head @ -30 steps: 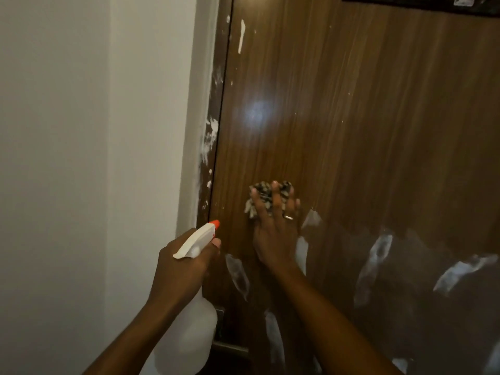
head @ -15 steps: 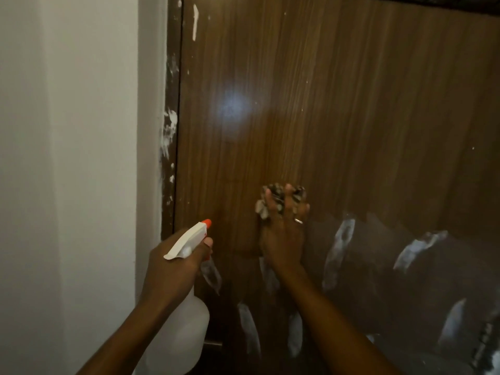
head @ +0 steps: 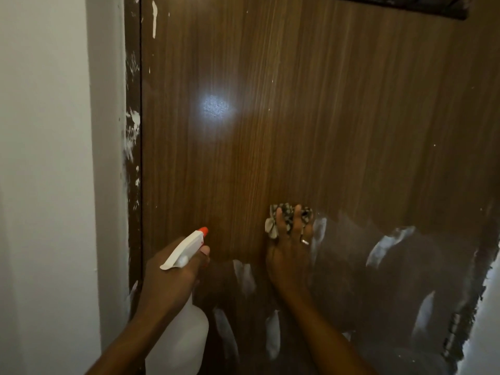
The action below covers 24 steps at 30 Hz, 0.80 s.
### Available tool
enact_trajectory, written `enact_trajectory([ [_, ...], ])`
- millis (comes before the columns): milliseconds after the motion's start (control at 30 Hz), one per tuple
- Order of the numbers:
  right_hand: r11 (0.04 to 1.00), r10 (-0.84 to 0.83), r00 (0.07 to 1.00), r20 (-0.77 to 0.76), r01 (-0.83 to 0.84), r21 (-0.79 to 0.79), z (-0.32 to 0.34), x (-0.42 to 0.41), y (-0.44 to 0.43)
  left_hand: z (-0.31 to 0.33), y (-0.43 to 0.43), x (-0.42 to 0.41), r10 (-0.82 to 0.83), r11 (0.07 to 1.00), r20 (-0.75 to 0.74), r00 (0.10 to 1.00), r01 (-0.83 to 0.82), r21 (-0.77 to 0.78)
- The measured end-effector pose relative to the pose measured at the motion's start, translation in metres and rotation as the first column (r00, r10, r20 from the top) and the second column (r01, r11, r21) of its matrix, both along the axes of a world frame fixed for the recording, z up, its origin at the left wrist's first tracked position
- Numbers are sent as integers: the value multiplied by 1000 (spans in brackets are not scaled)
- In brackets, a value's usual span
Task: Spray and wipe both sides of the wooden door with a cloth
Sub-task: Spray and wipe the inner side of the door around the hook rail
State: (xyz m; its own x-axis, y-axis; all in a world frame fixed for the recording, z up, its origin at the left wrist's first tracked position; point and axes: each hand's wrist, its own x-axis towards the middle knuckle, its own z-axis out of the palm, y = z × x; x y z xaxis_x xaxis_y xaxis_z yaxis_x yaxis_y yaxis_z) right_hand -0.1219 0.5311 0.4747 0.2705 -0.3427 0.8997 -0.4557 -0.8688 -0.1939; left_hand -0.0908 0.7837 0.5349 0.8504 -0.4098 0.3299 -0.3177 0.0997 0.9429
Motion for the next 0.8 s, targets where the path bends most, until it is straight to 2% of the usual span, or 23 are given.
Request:
enact_trajectory([
  [33, 999, -40, 998, 57, 39, 16, 12, 6, -1, -3, -6, 2, 12, 1000, -8, 1000, -12, -17],
  [67, 999, -47, 998, 40, 46, 18, 21, 13, 2, -3, -9, 2, 48, 999, -22, 999, -48, -22],
  [133, 997, 50, 995, -84, -54, -52, 21, 19, 9, -5, -18, 0, 81, 997, -22, 996, -81, -10],
  [167, 984, 85, 986, -141, -105, -142, 11, 16, 6, -8, -24, 1, 66, 998, -21, 998, -67, -20],
  [200, 961, 98, 974, -205, -146, -235, -4, 11, -3, -5, -26, -4, 51, 999, -33, 998, -51, -9],
  [267, 930, 105, 951, -291, -198, -311, -31, -7, -24, -3, -30, -9, 2, 1000, -8, 1000, -2, -11],
  [333, 952, 88, 966, -244, -154, -266, -52, -25, -39, -4, -36, -13, -13, 1000, 15, 1000, 13, 7],
  [467, 999, -27, 1000, -15, 27, 27, -23, -46, -53, -5, -49, -22, -11, 1000, -19, 1000, 11, -11],
  [533, 993, -109, 993, 49, 106, 61, 8, -38, -52, -5, -59, -27, -51, 999, -2, 999, 51, 6],
  [567, 995, -93, 994, 56, 90, 49, 19, -33, -49, -7, -65, -28, -82, 997, -6, 997, 82, -8],
  [633, 998, -13, 1000, -5, 12, -65, 22, -27, -47, -8, -77, -33, -98, 995, -48, 994, 97, -24],
  [733, 941, 58, 984, -171, -111, -319, -9, -38, -63, -9, -92, -45, -77, 997, -52, 996, 77, 1],
  [800, 929, 76, 976, -204, -143, -341, -35, -54, -79, -9, -101, -53, -72, 997, -33, 997, 72, -5],
])
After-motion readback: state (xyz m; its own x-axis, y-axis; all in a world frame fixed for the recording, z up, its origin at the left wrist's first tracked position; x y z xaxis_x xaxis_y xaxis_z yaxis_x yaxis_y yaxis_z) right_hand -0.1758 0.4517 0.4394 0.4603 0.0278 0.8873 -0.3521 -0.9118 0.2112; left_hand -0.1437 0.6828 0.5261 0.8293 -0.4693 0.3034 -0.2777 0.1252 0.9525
